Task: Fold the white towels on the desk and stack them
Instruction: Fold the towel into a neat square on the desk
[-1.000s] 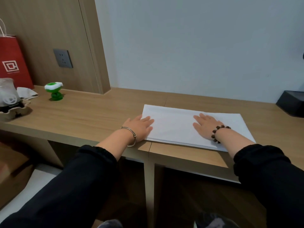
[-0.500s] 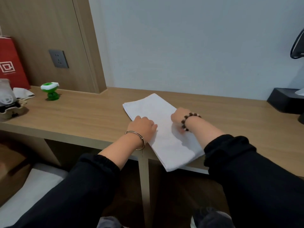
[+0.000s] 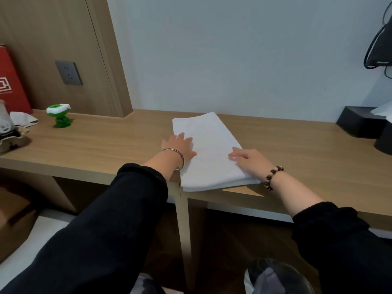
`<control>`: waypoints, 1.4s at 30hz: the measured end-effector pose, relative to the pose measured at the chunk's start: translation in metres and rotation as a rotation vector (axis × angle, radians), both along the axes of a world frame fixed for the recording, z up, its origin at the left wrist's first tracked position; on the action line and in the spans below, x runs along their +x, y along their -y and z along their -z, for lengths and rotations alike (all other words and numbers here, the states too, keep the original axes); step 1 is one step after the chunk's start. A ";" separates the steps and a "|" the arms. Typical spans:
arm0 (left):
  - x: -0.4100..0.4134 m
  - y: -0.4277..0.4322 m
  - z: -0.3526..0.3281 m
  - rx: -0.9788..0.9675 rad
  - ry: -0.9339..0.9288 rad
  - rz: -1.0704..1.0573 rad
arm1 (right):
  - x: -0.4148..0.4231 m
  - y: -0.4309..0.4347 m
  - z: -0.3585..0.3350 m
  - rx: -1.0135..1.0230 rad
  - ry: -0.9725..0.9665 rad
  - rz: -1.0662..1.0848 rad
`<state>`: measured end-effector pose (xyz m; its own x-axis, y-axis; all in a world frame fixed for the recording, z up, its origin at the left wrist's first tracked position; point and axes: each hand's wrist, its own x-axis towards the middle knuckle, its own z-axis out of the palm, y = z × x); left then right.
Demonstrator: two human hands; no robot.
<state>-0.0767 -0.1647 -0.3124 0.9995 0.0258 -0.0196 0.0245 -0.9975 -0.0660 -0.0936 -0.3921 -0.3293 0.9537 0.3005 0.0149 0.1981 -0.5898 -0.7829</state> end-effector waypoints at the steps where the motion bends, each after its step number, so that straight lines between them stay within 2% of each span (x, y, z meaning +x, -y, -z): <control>1: -0.002 0.003 -0.002 -0.112 -0.008 0.051 | -0.002 0.002 0.000 0.008 0.018 -0.007; 4: -0.023 0.017 -0.006 -0.341 -0.045 0.248 | -0.007 0.014 -0.010 -0.069 0.051 -0.081; 6: -0.041 0.026 -0.001 -0.374 -0.058 0.352 | -0.010 0.025 -0.018 -0.206 0.019 -0.204; 8: -0.054 0.033 0.007 -0.301 -0.045 0.420 | -0.016 0.034 -0.023 -0.304 -0.039 -0.289; 10: -0.062 0.035 0.013 -0.224 -0.019 0.438 | -0.023 0.038 -0.022 -0.378 0.002 -0.287; 15: -0.069 0.036 0.027 -0.084 0.068 0.496 | -0.034 0.037 -0.005 -0.445 0.397 -0.044; 18: -0.070 0.033 0.032 -0.106 0.082 0.478 | -0.036 0.037 0.004 -0.476 0.511 0.039; 23: -0.074 0.030 0.027 -0.207 0.116 0.485 | -0.035 0.037 0.013 -0.541 0.535 0.155; 28: -0.074 0.031 0.025 -0.022 0.021 0.487 | -0.038 0.037 0.016 -0.542 0.534 0.189; 33: -0.074 0.035 0.024 -0.012 0.001 0.465 | -0.041 0.041 0.019 -0.762 0.480 0.337; 36: -0.073 0.038 0.026 0.093 -0.034 0.467 | -0.041 0.037 0.013 -0.787 0.420 0.308; 38: -0.070 0.035 0.019 0.108 -0.078 0.455 | -0.042 0.034 0.007 -0.723 0.359 0.232; 40: -0.063 0.029 0.007 0.015 -0.116 0.393 | -0.045 0.032 0.002 -0.667 0.342 0.118; 42: -0.058 0.027 -0.003 -0.102 -0.133 0.289 | -0.050 0.030 0.001 -0.643 0.409 0.025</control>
<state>-0.1344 -0.1919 -0.3092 0.9537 -0.2669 -0.1387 -0.2623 -0.9636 0.0508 -0.1436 -0.4218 -0.3298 0.9166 0.3476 0.1978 0.3788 -0.9131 -0.1509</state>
